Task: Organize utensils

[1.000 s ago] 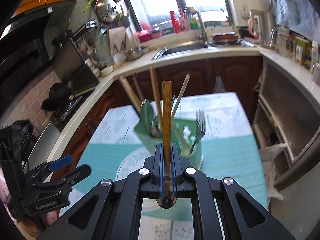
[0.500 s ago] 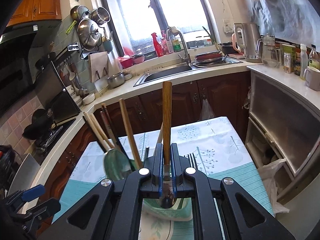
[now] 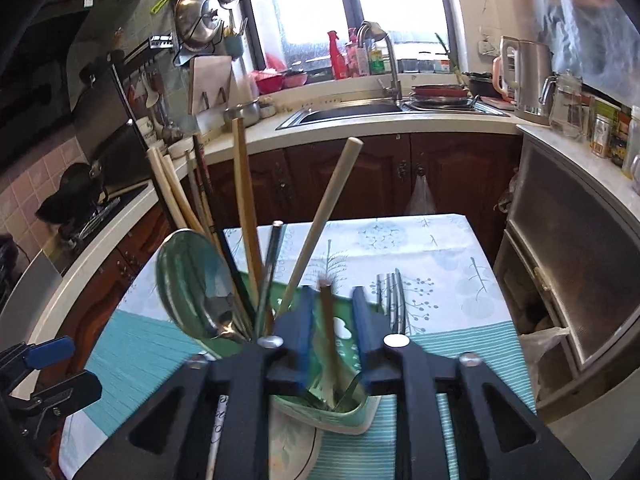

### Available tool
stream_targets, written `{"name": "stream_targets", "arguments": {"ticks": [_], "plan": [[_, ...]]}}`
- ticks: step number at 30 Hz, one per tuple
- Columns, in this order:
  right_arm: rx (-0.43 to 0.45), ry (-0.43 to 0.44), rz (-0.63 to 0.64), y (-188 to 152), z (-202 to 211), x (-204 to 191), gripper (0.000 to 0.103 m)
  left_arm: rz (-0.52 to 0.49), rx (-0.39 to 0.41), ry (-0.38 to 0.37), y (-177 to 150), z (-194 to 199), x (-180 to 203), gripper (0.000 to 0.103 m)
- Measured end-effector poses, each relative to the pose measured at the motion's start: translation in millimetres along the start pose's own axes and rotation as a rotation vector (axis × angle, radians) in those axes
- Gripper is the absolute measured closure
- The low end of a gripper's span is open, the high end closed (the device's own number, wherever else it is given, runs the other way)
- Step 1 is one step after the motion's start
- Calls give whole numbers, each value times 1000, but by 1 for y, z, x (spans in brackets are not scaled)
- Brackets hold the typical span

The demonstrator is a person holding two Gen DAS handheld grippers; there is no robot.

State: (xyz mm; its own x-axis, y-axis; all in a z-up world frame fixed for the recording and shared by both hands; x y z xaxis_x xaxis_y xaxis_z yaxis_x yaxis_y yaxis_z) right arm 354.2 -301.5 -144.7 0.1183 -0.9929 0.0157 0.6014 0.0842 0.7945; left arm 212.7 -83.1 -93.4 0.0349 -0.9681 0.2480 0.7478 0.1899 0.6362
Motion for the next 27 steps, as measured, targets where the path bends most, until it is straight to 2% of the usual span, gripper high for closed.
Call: {"name": "stream_targets", "arguments": {"ticks": [3,10,16,21,23,25,27], "plan": [[27,-17,5,4,11,-3,59,-2,0,-1,-2,4,0,17],[-11,-41,-50,-5,40,-3,59,-17,0,-1,-9,18,-3,16],[-78,-8,-105,-36,78,-13,59,-41,14,21,-25,38,-8,2],[-131,16,-103,-70,119,-37,59,-51,2,46,-42,56,-15,1],[-140,24,-93,-79,141,-52,56,-54,4,77,-47,65,-19,1],[-139,32,-85,-88,167,-69,42,-54,3,97,-51,74,-22,1],[-128,42,-75,-90,189,-83,37,-51,5,120,-53,85,-25,1]]}}
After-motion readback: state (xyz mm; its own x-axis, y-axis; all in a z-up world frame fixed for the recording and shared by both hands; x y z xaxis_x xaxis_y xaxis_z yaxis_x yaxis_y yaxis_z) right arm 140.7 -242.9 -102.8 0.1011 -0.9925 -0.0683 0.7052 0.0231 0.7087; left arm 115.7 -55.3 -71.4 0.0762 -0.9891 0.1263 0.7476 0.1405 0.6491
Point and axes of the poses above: each gripper's, at about its wrist camera, not at the fingertips, and z roughly against the way its jaws point, x to its right, y to its top, the point moved 9 cm from there along -z, roughly the way its jaws point, and after that the axes turned 10 degrees about z, right-handed, at the moved point
